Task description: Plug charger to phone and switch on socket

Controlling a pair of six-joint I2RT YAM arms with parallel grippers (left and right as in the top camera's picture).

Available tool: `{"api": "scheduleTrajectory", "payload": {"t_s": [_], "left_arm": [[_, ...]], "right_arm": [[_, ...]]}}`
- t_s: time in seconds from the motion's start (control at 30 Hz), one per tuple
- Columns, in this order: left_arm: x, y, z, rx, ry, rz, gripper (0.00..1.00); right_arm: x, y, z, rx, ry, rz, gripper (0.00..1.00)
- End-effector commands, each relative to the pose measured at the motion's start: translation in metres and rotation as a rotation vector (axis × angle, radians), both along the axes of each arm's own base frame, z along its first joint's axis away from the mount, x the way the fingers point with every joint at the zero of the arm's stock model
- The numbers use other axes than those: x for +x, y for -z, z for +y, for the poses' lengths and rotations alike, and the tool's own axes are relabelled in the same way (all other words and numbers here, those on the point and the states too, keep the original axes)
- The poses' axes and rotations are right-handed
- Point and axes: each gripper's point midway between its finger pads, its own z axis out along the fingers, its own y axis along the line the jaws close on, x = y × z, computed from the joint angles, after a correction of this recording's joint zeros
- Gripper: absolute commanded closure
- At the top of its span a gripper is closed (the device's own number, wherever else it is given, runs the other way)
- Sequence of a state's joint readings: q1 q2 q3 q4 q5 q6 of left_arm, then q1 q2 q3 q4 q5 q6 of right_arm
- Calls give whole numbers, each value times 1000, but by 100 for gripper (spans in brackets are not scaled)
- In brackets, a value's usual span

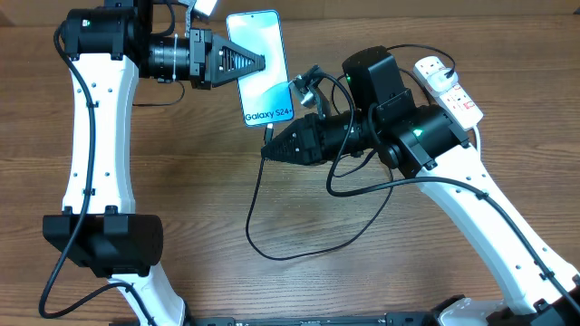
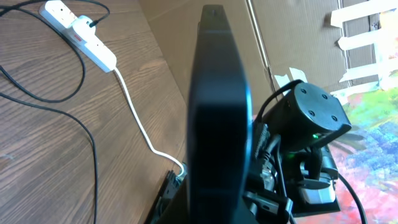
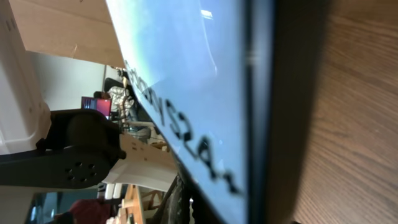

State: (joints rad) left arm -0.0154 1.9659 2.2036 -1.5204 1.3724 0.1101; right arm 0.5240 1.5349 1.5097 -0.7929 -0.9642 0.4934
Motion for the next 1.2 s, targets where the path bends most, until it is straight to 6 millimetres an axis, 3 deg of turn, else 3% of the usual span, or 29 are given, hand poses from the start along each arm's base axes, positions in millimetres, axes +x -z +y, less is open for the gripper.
{"api": "scheduleTrajectory", "payload": {"t_s": [0.0, 0.6, 0.9, 1.17], "left_arm": [[-7, -13, -3, -31, 28, -73, 96], [-12, 0, -1, 35, 20, -31, 96], [-15, 3, 0, 50, 20, -11, 96], [-17, 4, 0, 54, 21, -1, 96]], "right_arm": [[7, -1, -5, 14, 7, 9, 96], [7, -4, -8, 38, -20, -27, 96], [14, 11, -14, -38, 28, -40, 96], [15, 10, -14, -36, 24, -58, 96]]}}
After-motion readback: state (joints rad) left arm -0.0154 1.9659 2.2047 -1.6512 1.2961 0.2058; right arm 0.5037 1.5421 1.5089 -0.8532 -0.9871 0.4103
